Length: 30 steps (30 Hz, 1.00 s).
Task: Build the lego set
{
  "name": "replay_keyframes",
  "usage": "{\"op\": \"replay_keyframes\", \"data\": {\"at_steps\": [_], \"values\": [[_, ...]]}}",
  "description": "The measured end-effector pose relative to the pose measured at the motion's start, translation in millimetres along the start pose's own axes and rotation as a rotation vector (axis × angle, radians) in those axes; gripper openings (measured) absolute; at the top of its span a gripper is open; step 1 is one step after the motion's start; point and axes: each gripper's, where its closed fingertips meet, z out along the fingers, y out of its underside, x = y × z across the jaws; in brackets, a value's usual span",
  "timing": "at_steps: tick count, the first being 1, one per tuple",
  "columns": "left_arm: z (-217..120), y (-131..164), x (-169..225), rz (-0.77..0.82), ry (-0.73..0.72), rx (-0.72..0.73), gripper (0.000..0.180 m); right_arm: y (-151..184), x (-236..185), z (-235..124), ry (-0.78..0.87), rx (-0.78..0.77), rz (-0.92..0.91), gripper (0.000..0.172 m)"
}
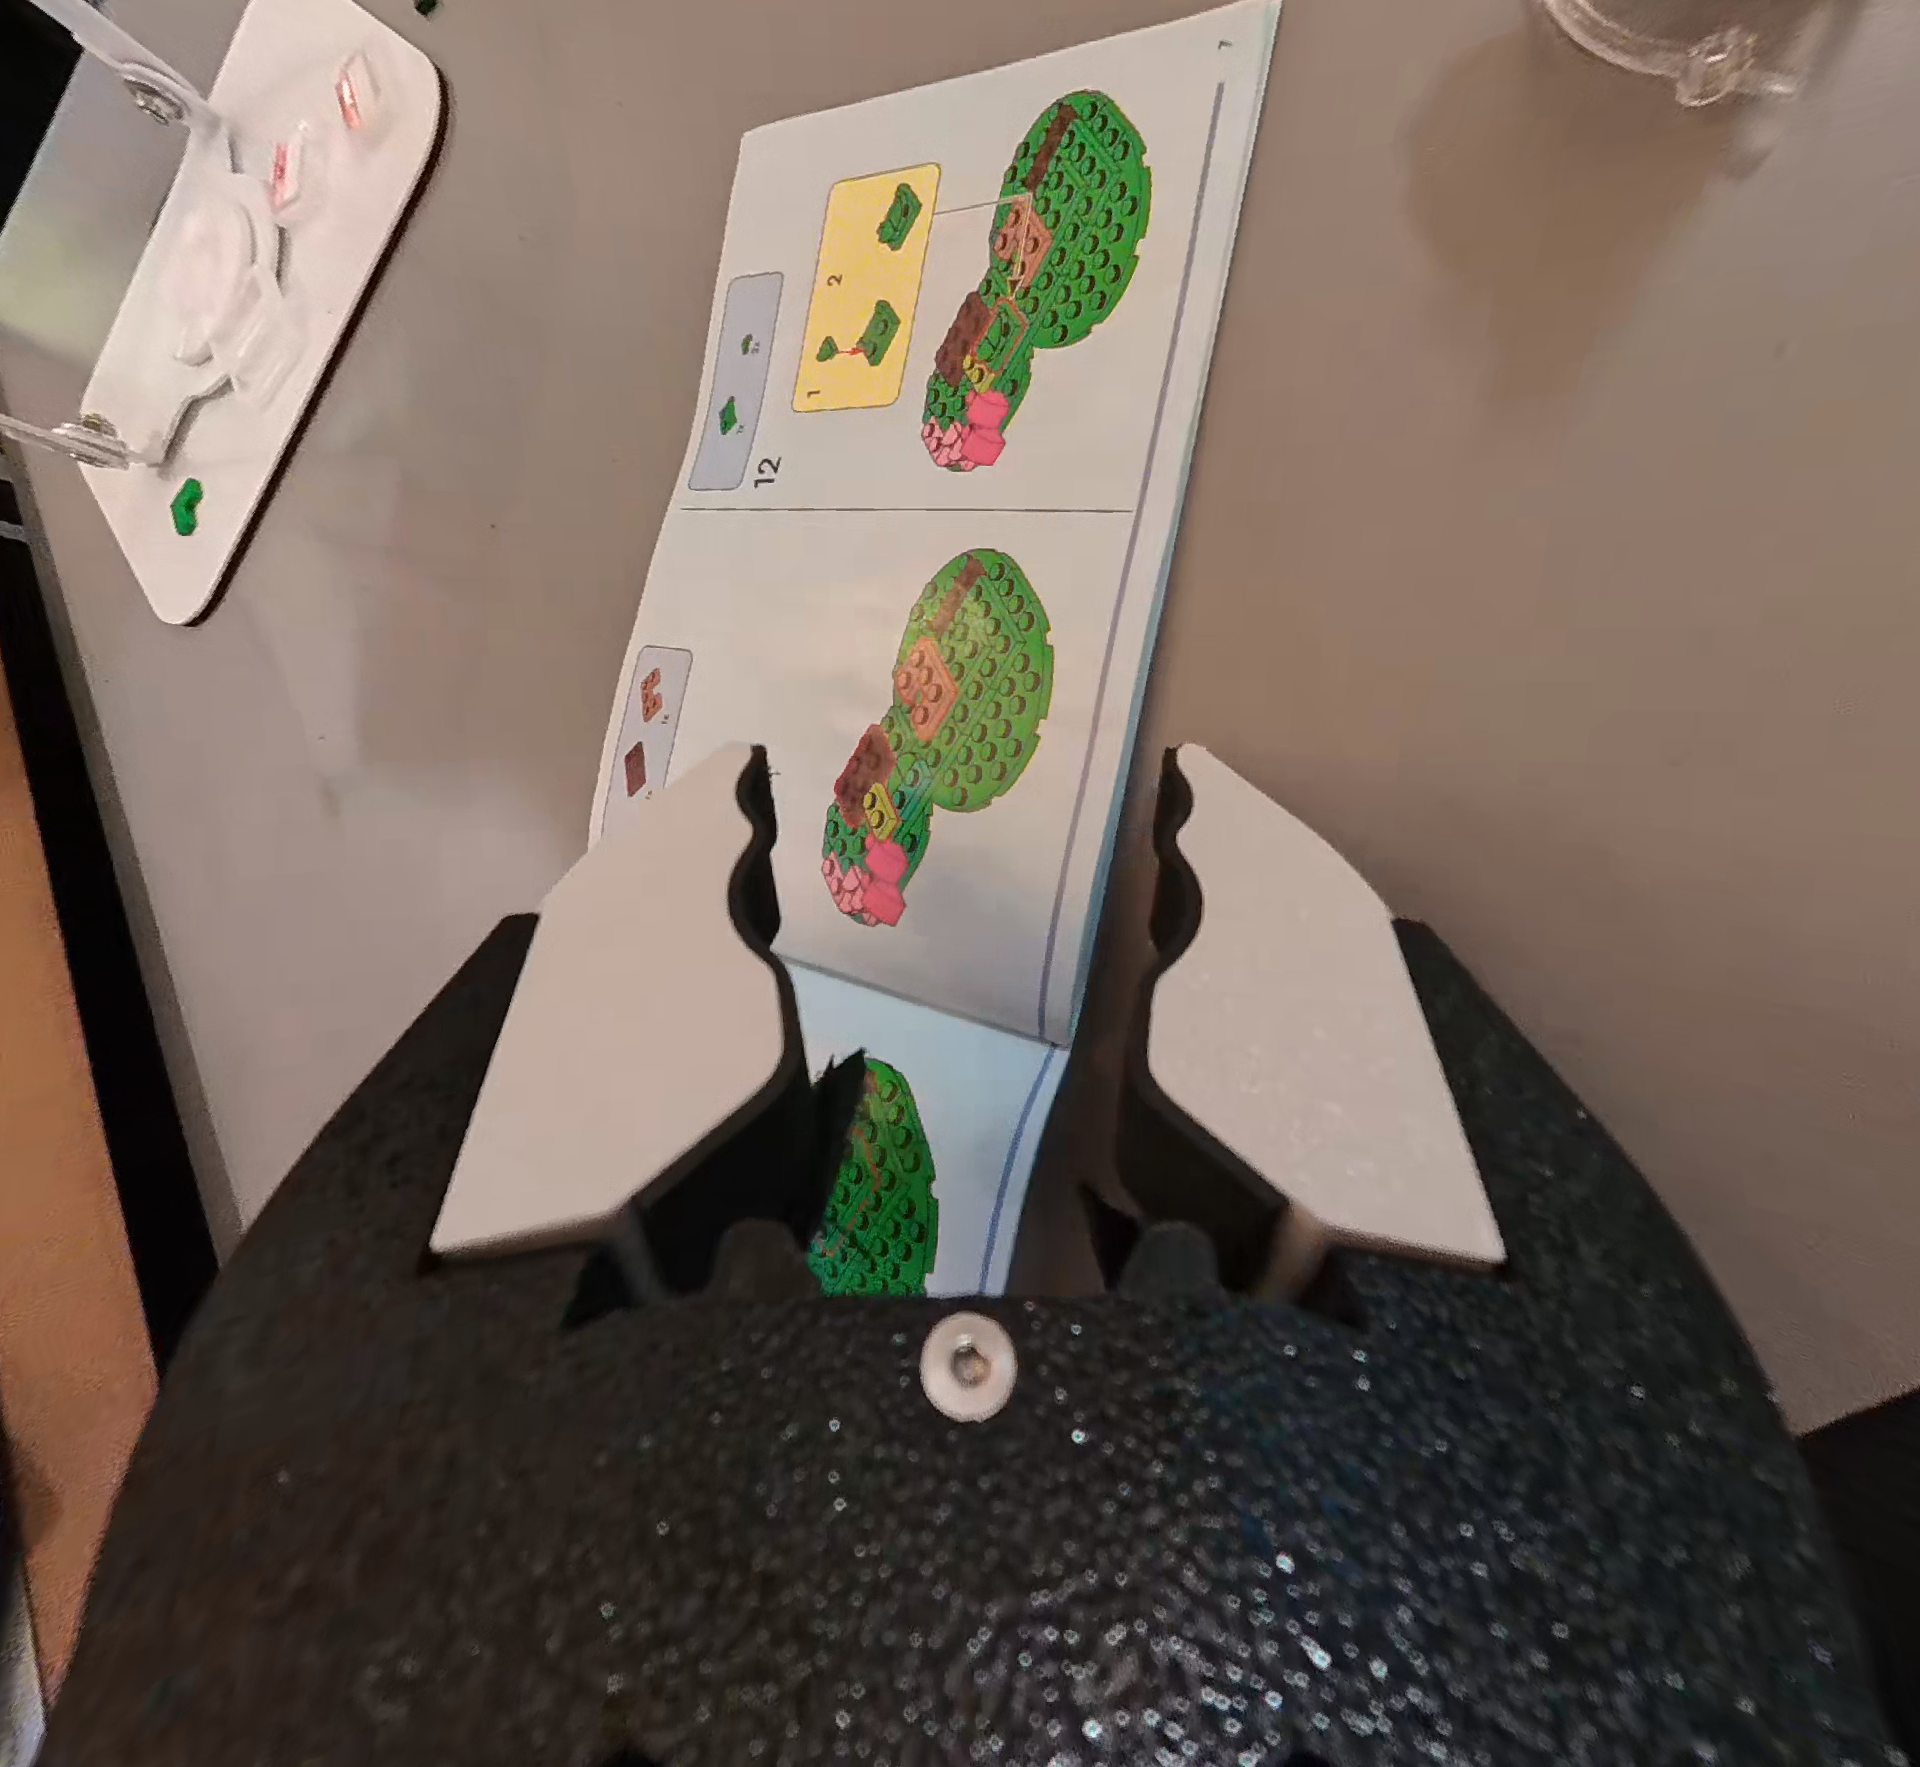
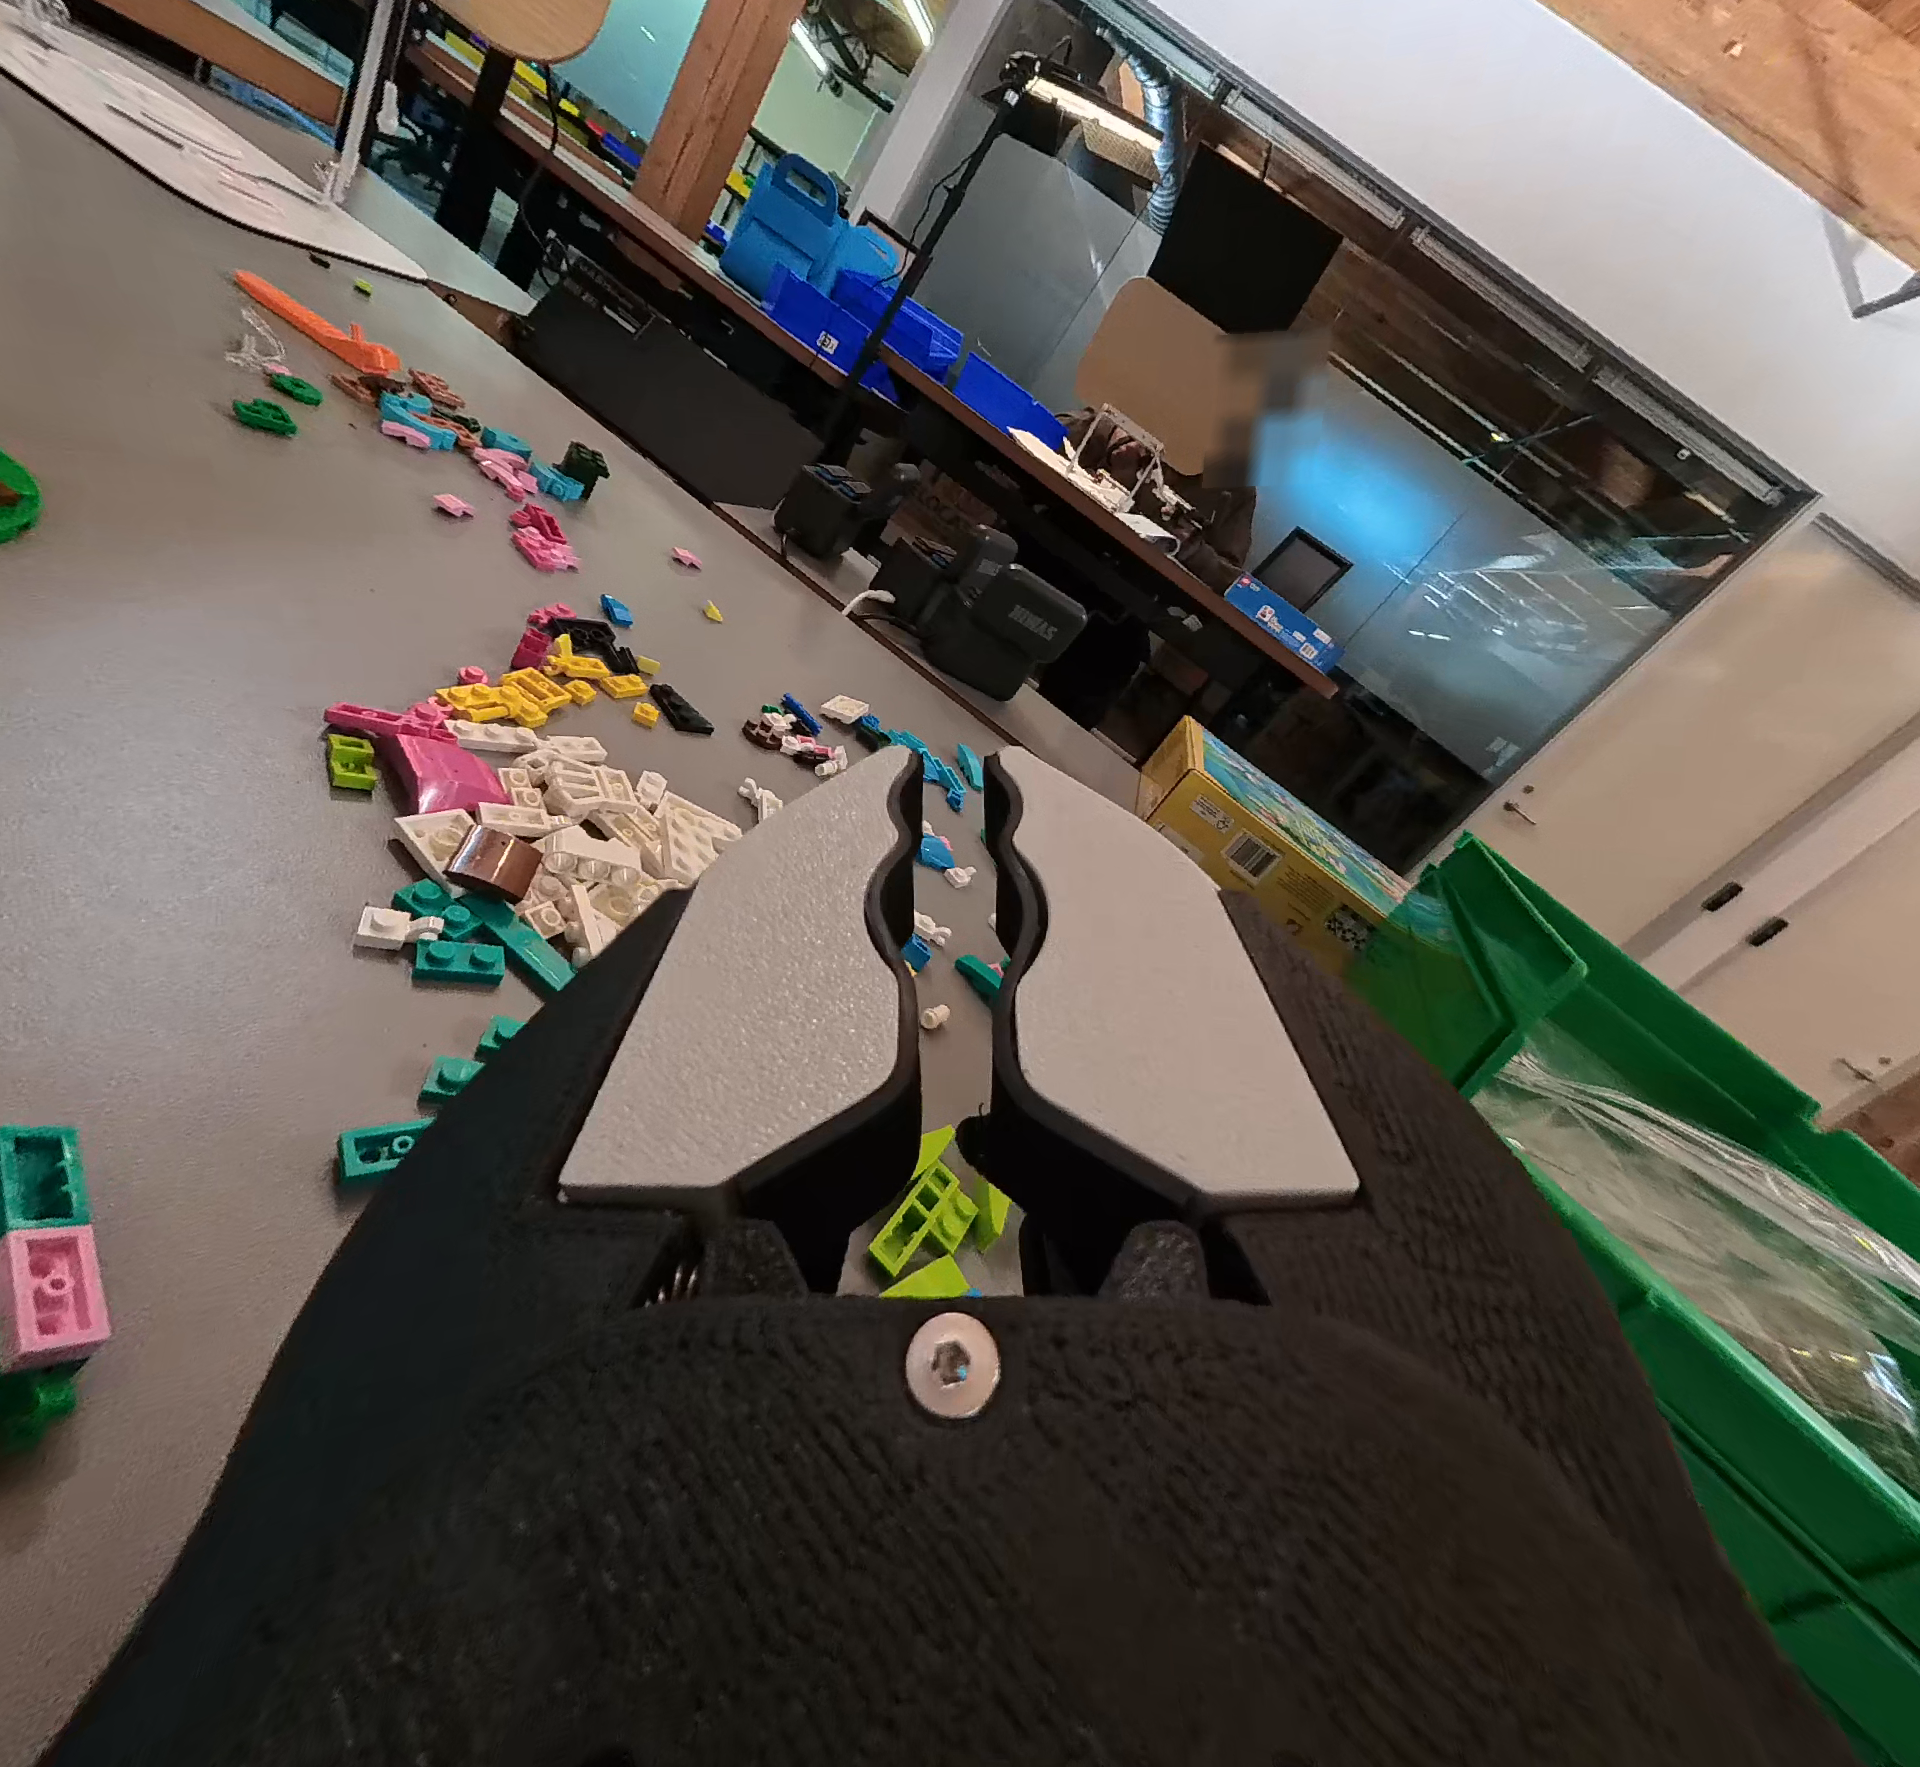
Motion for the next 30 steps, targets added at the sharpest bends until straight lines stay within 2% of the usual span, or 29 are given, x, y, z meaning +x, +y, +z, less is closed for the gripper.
{"op": "replay_keyframes", "data": {"at_steps": [14,18,21,25,30], "values": [[-13,-1,-10,-0.003,-0.093,0.02,0.055,2,-2,-2,-0.013,-0.003,-0.02,0.009],[-16,-7,-5,0.054,-0.093,0.071,0.026,1,-3,-2,-0.017,0.0,-0.021,0.009],[-15,-8,-3,0.135,-0.137,0.071,0.014,1,-4,-2,-0.023,0.001,-0.02,0.009],[-7,-2,-5,0.188,-0.183,0.021,0.018,1,-5,-2,-0.03,0.003,-0.02,0.009],[3,-7,-2,0.173,-0.156,0.035,0.023,0,-6,-2,-0.033,0.005,-0.022,0.009]]}}
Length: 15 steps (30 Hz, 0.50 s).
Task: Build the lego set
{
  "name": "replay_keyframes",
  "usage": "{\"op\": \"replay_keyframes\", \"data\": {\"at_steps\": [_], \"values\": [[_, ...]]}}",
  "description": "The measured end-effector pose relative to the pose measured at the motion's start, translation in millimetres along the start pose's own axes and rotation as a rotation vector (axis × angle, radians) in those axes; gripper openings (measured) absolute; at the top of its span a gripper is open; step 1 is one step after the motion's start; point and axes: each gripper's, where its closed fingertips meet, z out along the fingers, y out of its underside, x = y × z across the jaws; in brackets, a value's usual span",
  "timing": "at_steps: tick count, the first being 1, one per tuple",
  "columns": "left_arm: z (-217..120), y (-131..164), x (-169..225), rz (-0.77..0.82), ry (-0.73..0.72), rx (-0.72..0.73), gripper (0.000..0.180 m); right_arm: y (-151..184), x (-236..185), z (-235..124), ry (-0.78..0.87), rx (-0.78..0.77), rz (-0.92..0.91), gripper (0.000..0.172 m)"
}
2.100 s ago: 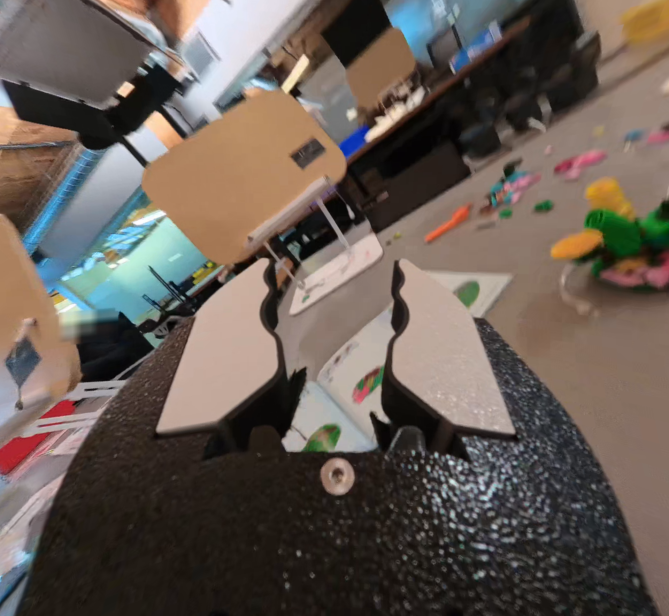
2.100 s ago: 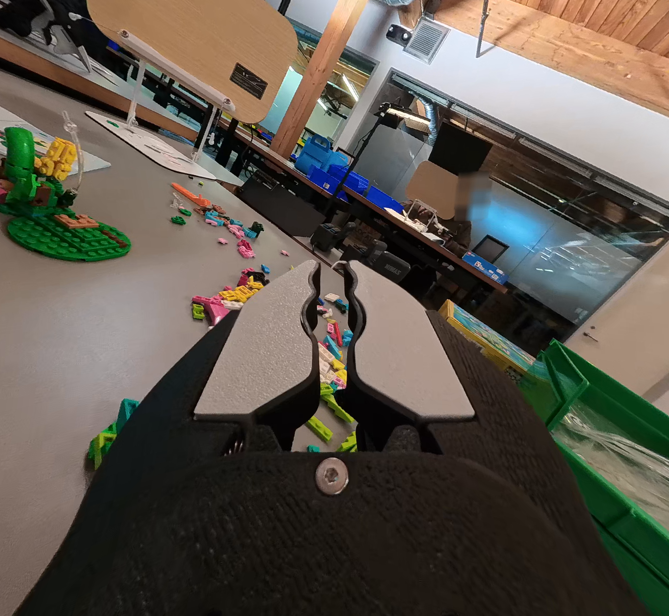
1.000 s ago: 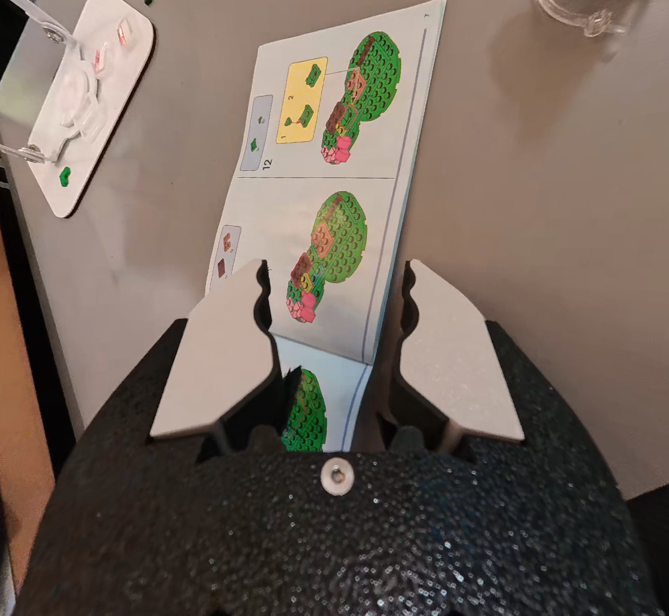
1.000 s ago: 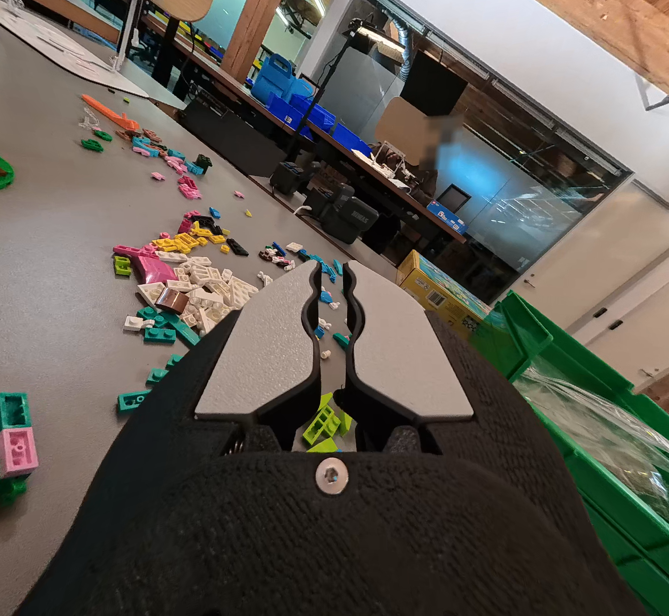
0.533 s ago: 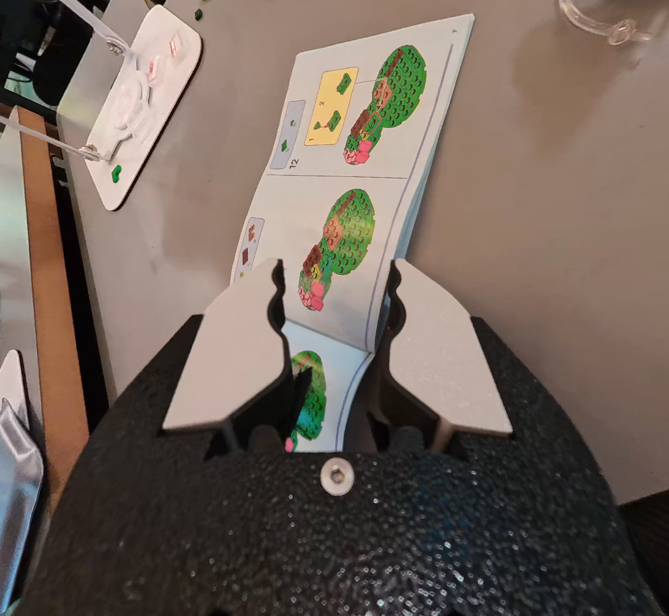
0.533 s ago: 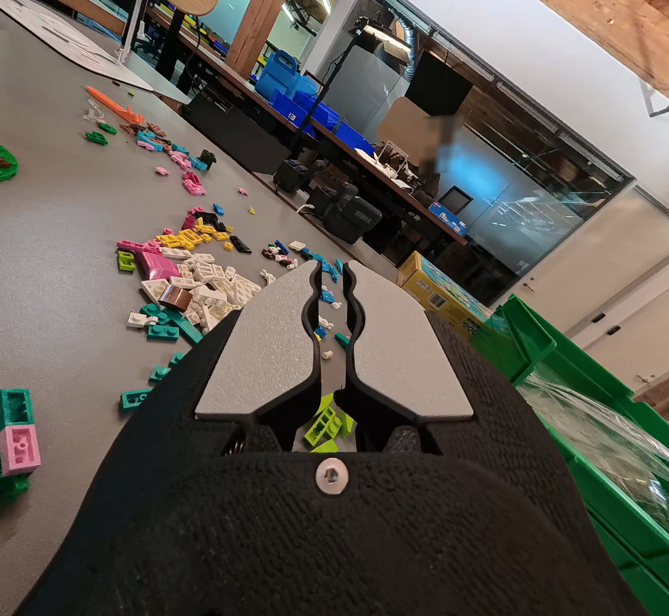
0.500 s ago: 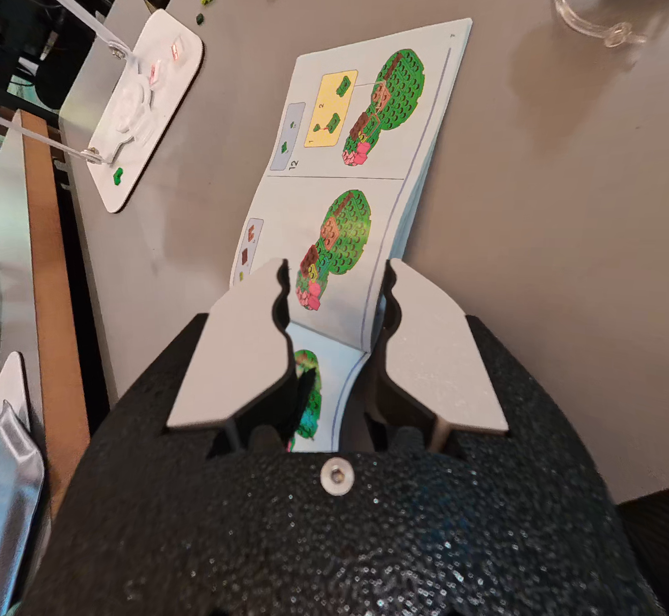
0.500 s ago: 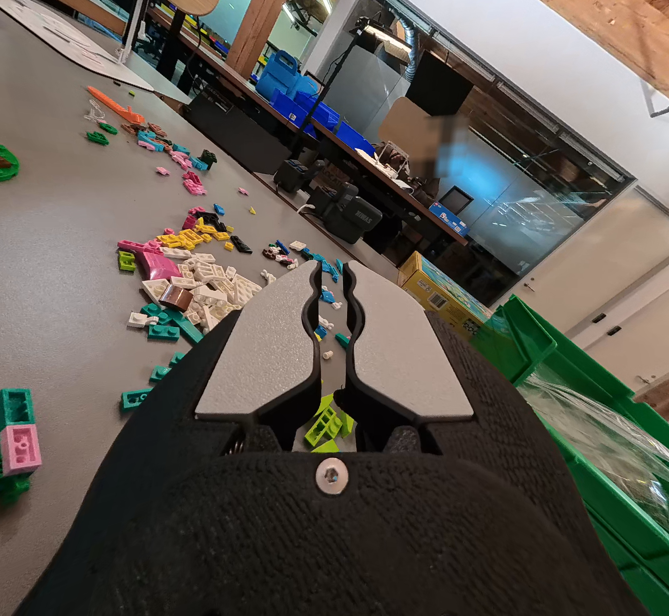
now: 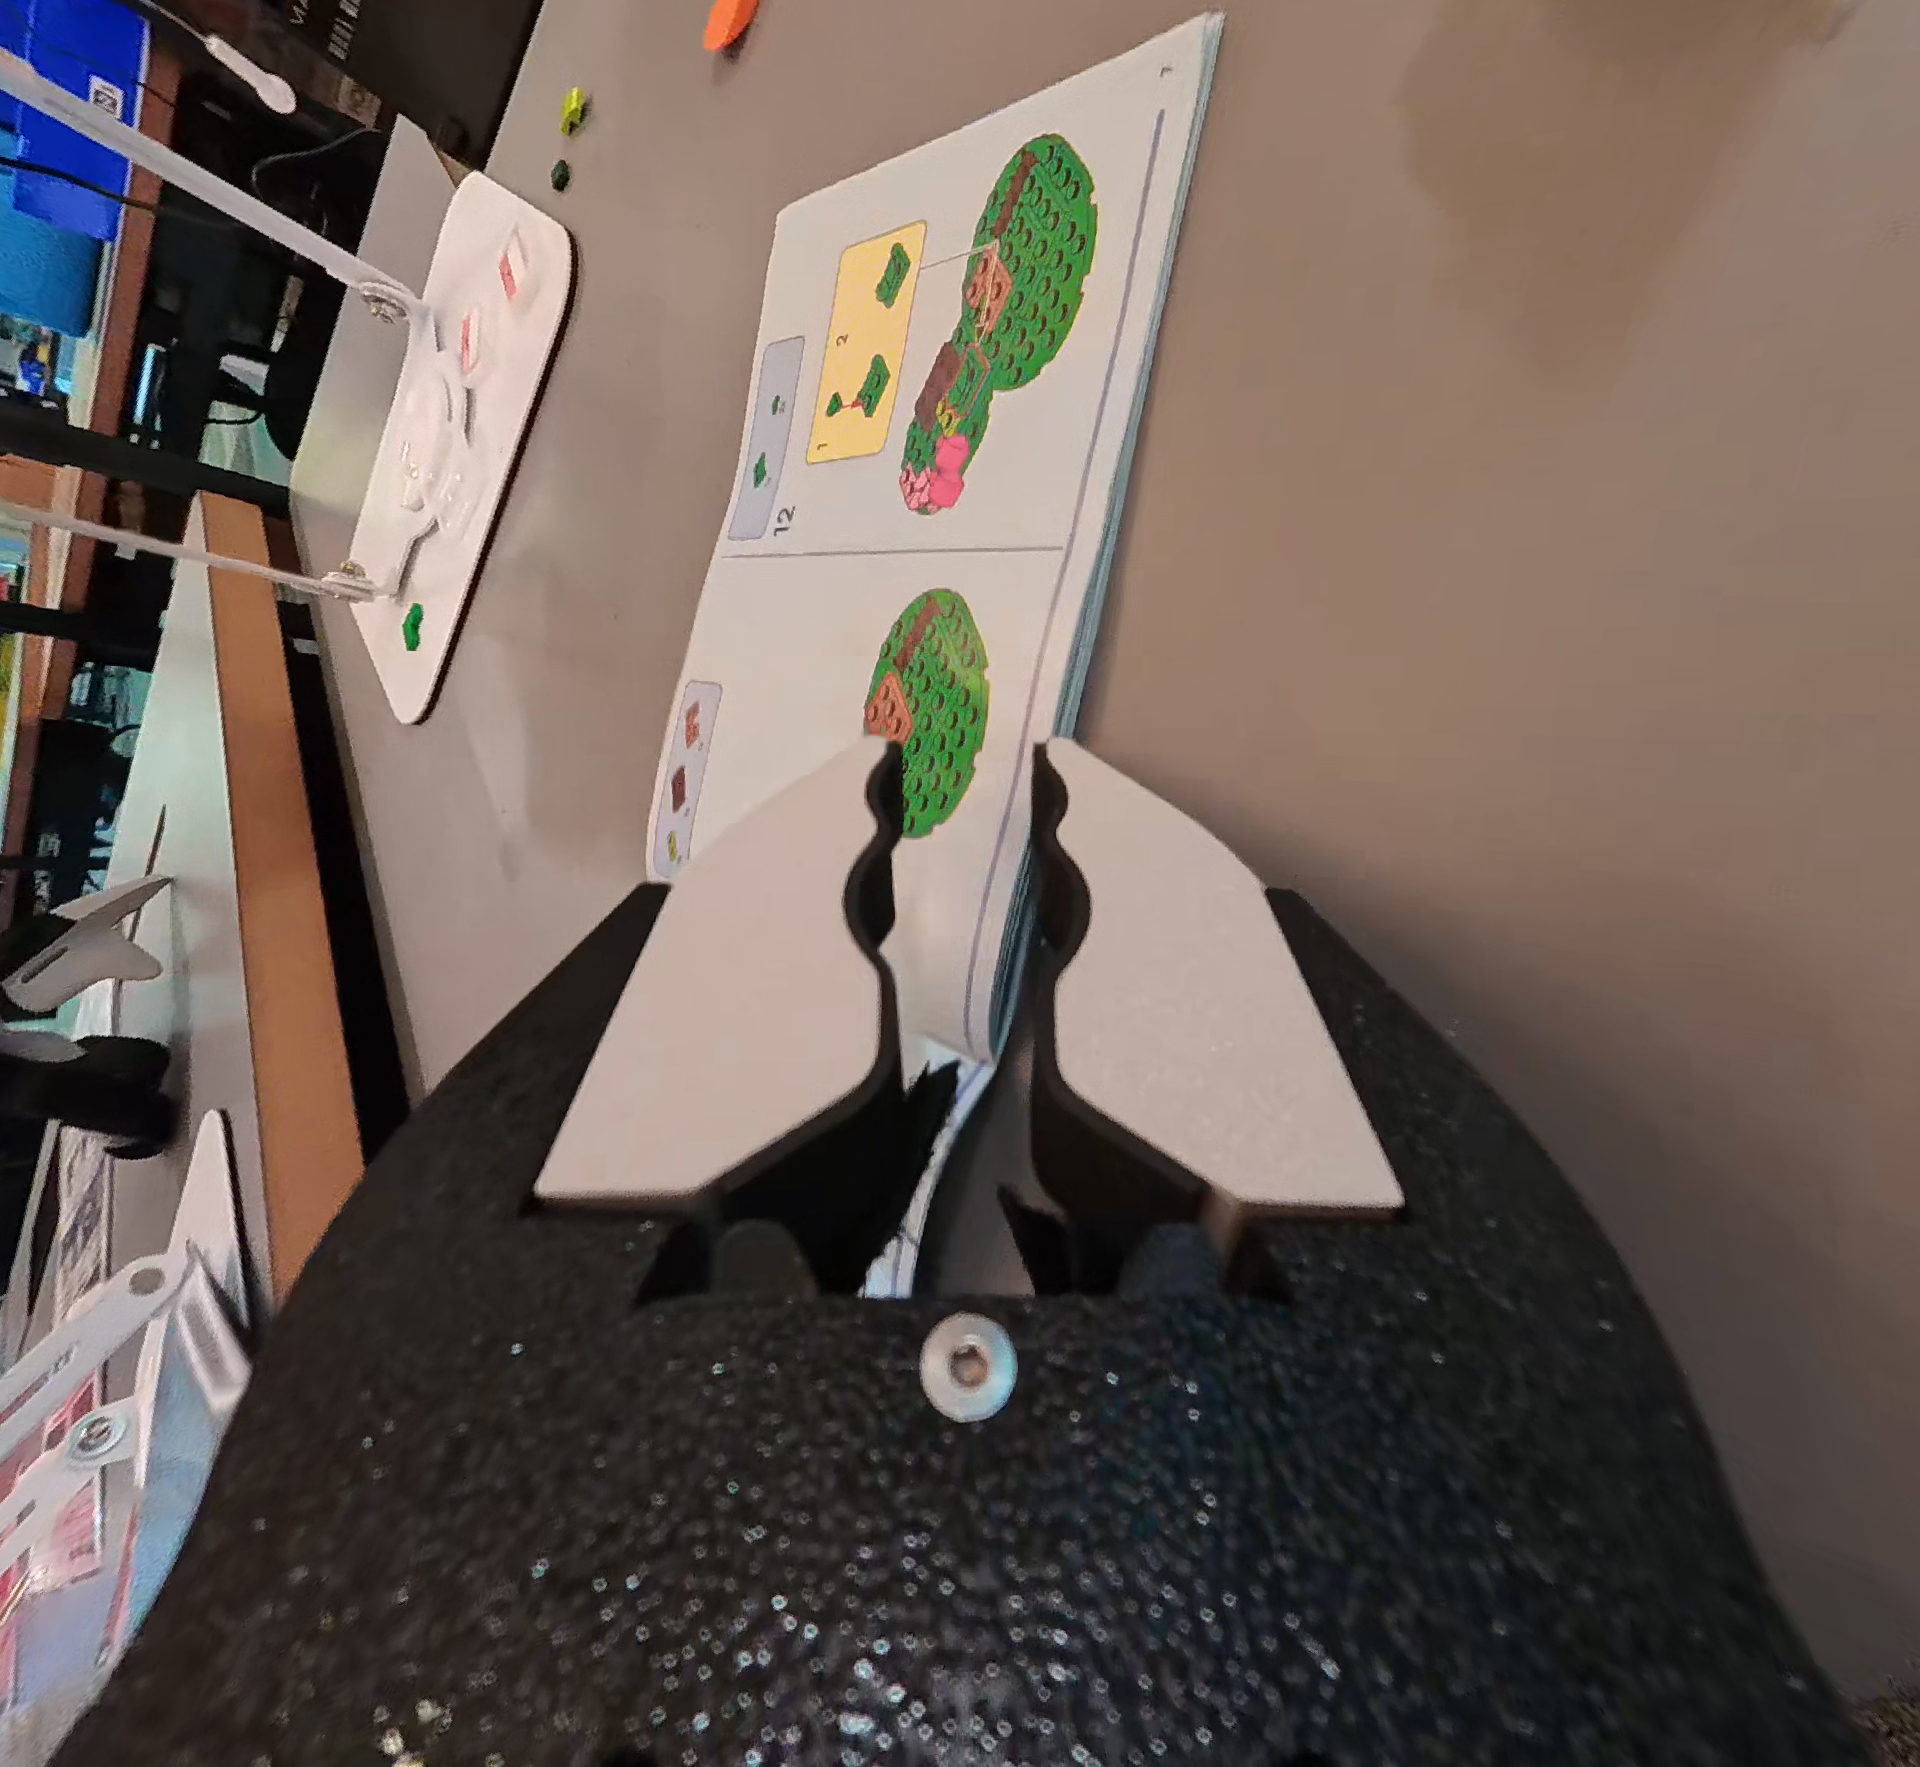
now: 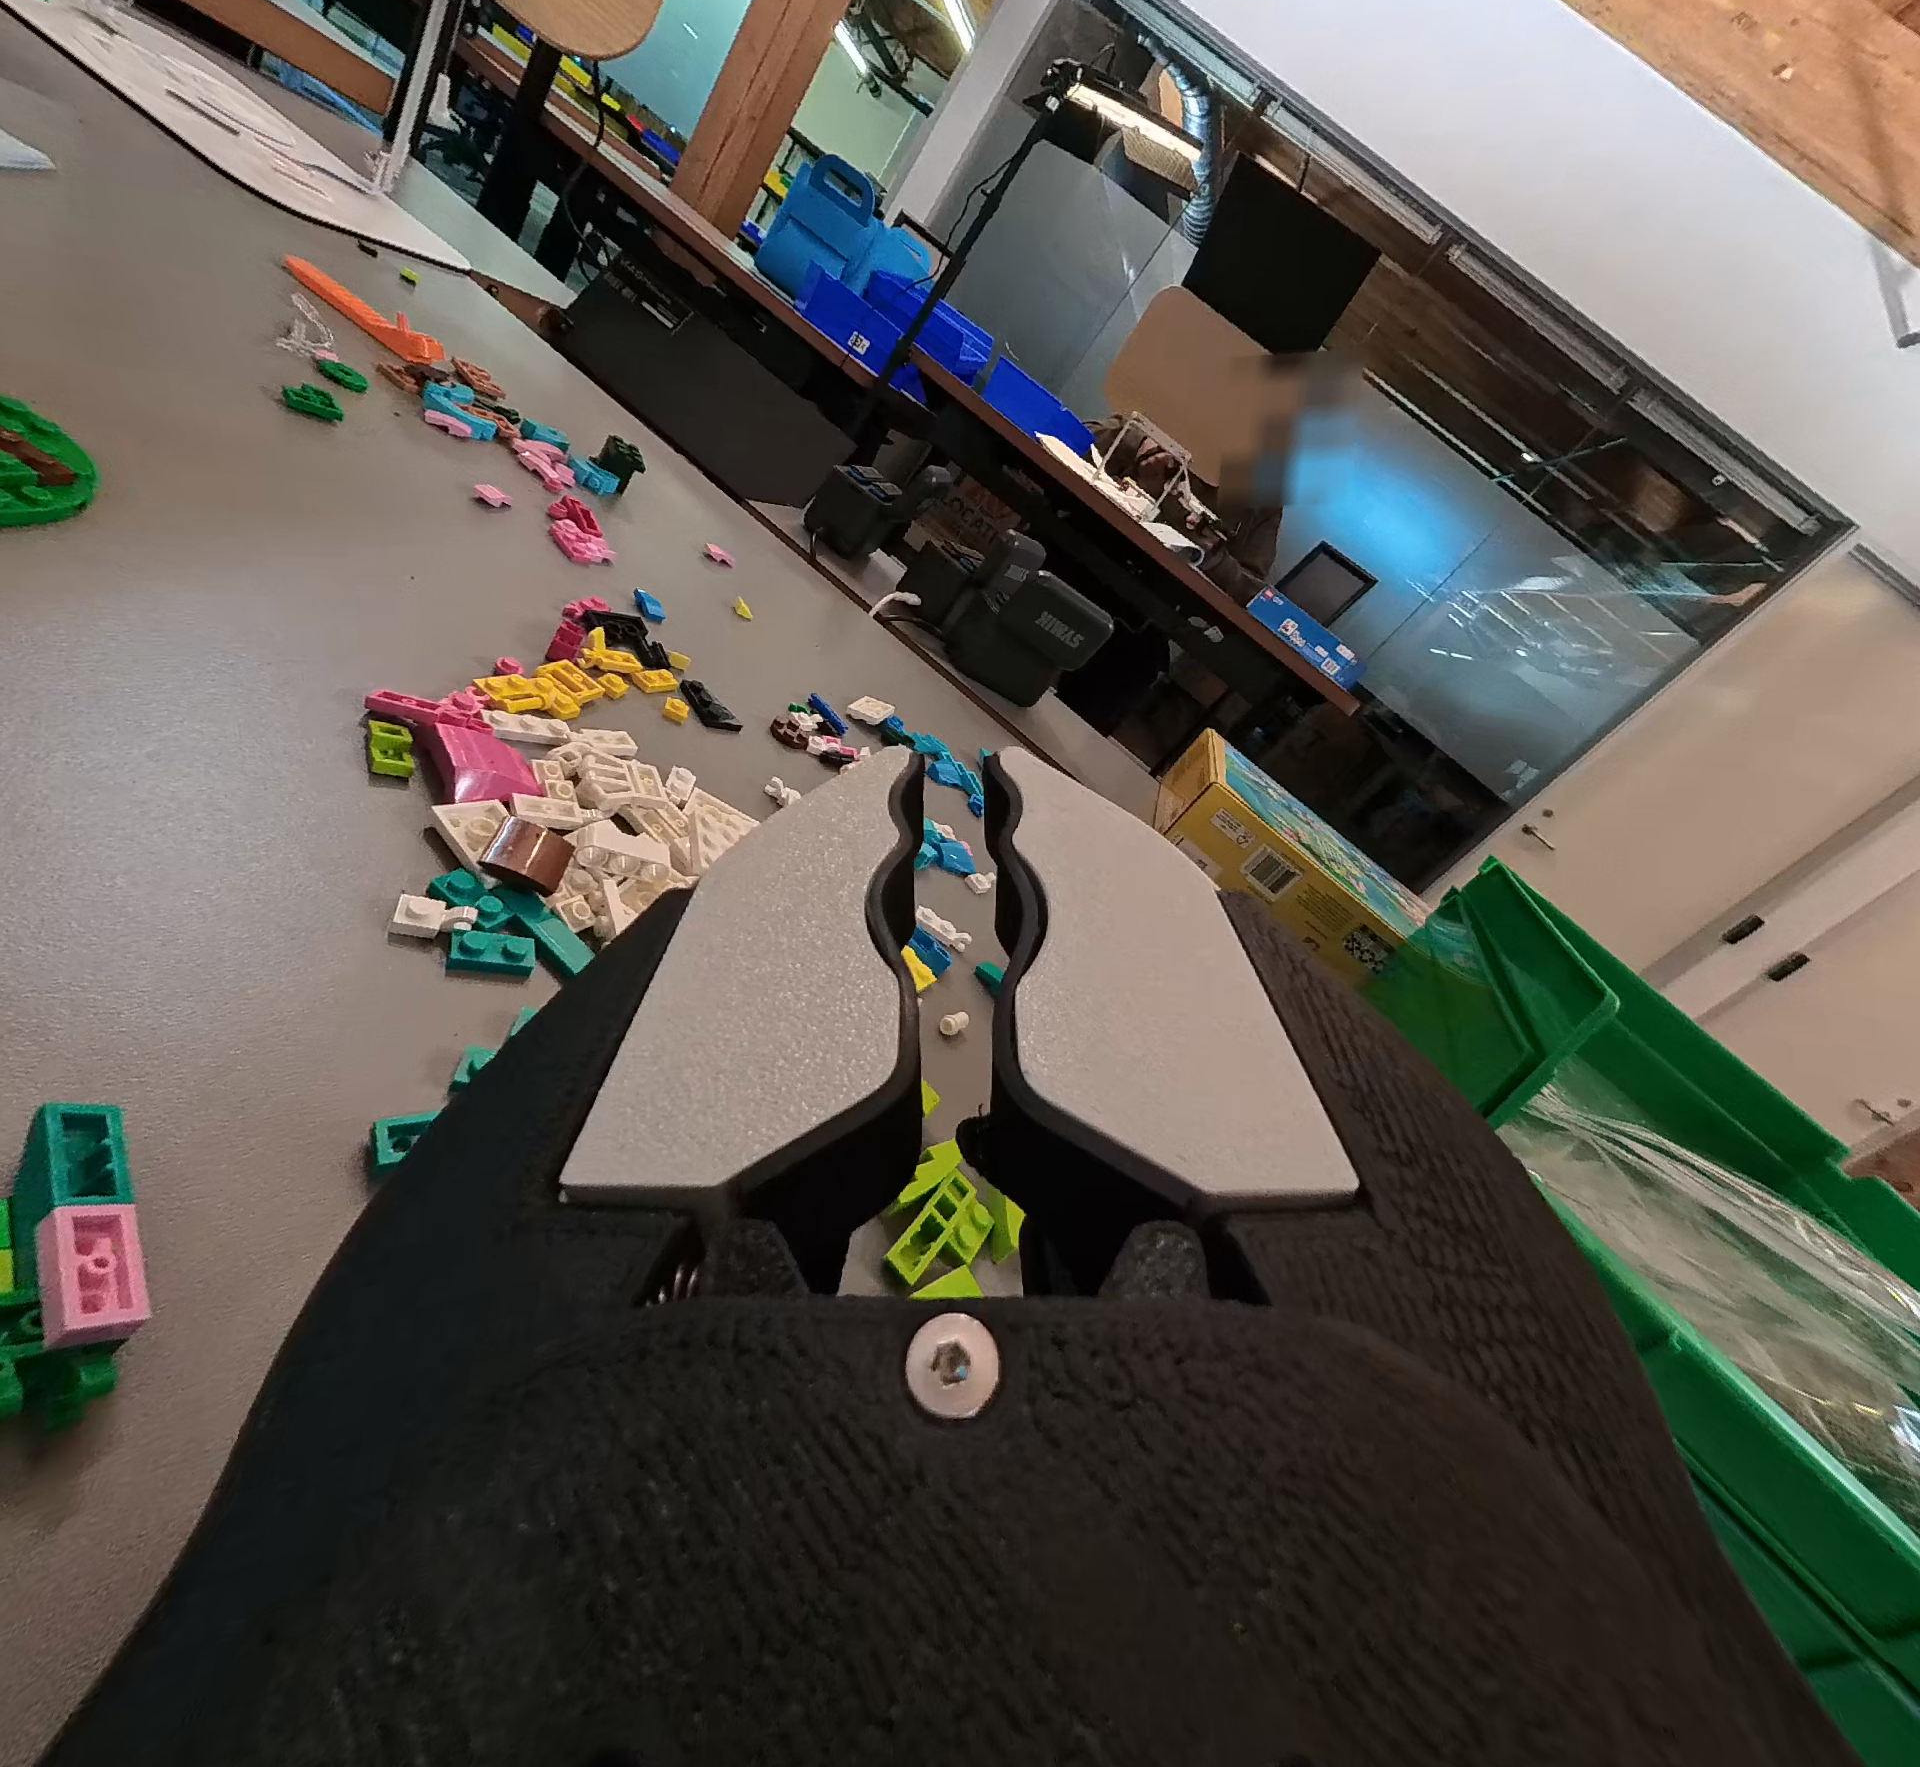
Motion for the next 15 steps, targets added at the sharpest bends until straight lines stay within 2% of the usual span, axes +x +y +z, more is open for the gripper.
{"op": "replay_keyframes", "data": {"at_steps": [6,15], "values": [[10,-4,6,0.001,0.059,-0.009,0.026,-1,-1,1,-0.008,0.005,0.001,0.009],[8,-7,-10,-0.012,-0.025,0.006,0.017,-3,-2,2,-0.014,0.013,0.004,0.009]]}}
